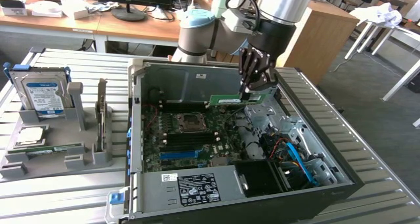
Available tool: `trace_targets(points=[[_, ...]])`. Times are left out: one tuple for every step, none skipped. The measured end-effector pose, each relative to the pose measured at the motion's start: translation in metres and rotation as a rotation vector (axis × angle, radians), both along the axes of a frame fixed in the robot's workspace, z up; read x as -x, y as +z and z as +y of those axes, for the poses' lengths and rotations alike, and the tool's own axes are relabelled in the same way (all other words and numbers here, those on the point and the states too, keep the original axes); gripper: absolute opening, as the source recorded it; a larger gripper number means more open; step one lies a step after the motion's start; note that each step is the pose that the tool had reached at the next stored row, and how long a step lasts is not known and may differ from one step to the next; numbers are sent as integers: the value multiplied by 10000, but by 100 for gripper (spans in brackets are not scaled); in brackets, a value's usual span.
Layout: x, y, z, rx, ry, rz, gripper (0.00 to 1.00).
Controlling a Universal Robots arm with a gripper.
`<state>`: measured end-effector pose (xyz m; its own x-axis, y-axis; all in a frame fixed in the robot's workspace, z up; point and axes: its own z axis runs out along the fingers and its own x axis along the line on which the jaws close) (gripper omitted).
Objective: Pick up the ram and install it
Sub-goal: 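Insert the ram into the slot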
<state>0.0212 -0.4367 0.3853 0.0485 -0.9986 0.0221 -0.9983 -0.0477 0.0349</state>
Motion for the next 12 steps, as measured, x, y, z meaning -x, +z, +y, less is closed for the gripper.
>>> trace_targets(points=[[1,-2,0,0,0,0,13],[2,-3,0,1,0,0,13],[17,-50,0,2,1,0,13],[22,-92,0,3,0,0,13],[23,-94,0,3,0,0,13],[23,-95,0,3,0,-1,13],[23,-97,0,3,0,0,13],[24,-98,0,3,0,0,13],[25,-105,0,3,0,0,13],[26,-112,0,3,0,-1,13],[26,-113,0,3,1,0,13],[26,-115,0,4,0,0,13]])
